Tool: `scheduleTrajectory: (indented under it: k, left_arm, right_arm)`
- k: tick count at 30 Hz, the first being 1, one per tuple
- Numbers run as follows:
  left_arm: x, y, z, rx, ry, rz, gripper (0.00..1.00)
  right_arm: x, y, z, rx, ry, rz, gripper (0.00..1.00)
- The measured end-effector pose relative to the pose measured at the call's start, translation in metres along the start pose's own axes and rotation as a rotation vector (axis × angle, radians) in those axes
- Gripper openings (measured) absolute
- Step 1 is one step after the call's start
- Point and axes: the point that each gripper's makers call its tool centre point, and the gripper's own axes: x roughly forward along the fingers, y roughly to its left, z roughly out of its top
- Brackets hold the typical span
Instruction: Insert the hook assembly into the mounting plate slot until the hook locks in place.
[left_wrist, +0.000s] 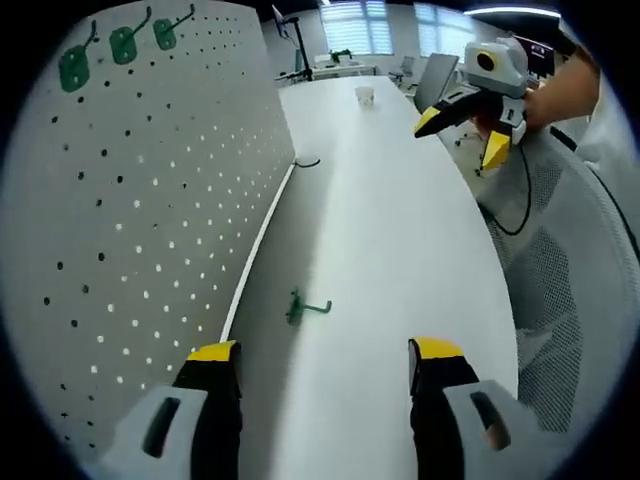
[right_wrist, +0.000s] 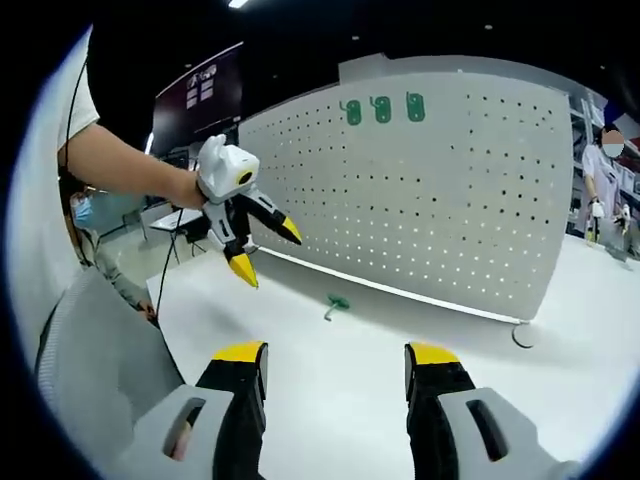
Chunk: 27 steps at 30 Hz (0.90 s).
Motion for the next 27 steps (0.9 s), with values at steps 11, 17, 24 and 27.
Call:
scheduleTrajectory:
  k: [11,17,24,27]
  left_arm:
    - [0.016,-0.002,-0.001,0.052,0.044,-0.084,0.71]
    - [0.027,-0.001,-0.005,0.086,0.088,-0.125,0.7]
    - [0.04,0.004,-0.004,0.138,0.117,-0.161,0.66]
    - [0.044,0.007,-0.006,0.161,0.138,-0.171,0.64]
  right_arm:
    - [0.0,0.001,0.0,-0.003,0.002,0.003,0.53]
    - [-0.001,0.001,0.0,-0.001,-0.003,0.002,0.53]
    - [-0.001,0.002,0.0,0.003,0.0,0.003,0.53]
    - [-0.001,0.002,0.0,0.002,0.0,0.004,0.52]
